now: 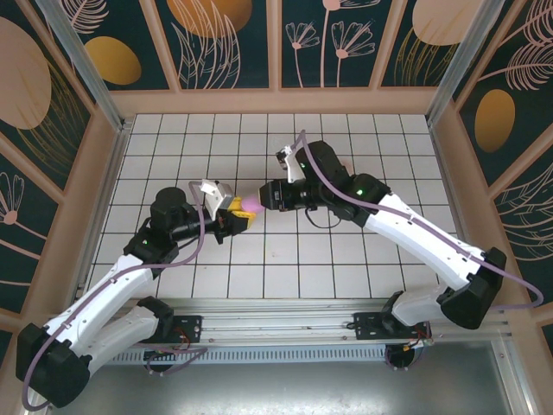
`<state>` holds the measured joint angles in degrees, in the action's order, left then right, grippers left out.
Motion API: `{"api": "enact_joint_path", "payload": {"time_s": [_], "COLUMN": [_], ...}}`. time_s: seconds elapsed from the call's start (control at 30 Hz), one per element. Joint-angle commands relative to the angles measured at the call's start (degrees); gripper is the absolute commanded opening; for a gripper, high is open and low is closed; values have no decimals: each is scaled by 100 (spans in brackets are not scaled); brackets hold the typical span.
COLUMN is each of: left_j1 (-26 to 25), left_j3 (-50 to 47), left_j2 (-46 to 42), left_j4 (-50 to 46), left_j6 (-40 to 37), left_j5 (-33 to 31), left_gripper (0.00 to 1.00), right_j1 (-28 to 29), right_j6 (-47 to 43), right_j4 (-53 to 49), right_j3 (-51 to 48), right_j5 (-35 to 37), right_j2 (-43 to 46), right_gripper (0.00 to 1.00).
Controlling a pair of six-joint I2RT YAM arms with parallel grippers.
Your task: Insert wireless bluetooth earbuds into charging case
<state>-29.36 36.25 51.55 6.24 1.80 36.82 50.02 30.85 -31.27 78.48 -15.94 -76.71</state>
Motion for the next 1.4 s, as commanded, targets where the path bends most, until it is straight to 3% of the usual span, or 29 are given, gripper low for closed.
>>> {"api": "enact_joint_path", "payload": {"time_s": [0.0, 0.13, 0.23, 0.83, 0.93, 1.07, 1.2, 1.37], "left_j1": [-30, -26, -33, -32, -28, -30, -32, -29], "left_j3": [181, 178, 156, 41, 14, -21, -35, -91], "left_j2": [-44, -92, -119, -145, -162, -204, -280, -371], "left_j4": [273, 295, 369, 749, 717, 653, 532, 343], "left_j6": [83, 92, 147, 400, 401, 378, 331, 224], "left_j5": [2, -8, -7, 76, 49, 12, -115, -208], "left_gripper": [0, 0, 0, 0, 0, 0, 16, 36], "right_j1": [-32, -231, -307, -309, -315, -317, -390, -651], "right_j6": [253, 839, 1210, 2213, 2360, 2443, 2621, 2866], "right_j4": [17, 660, 1236, 2244, 2551, 2763, 2873, 3111], "right_j3": [-192, -634, -946, -1354, -1443, -1502, -1580, -1826], "right_j5": [123, -120, -443, -1518, -1671, -1745, -1689, -1484], "right_j2": [295, 575, 688, 141, 112, 121, 172, 295], "right_gripper": [34, 46, 50, 55, 50, 34, 23, 21]}}
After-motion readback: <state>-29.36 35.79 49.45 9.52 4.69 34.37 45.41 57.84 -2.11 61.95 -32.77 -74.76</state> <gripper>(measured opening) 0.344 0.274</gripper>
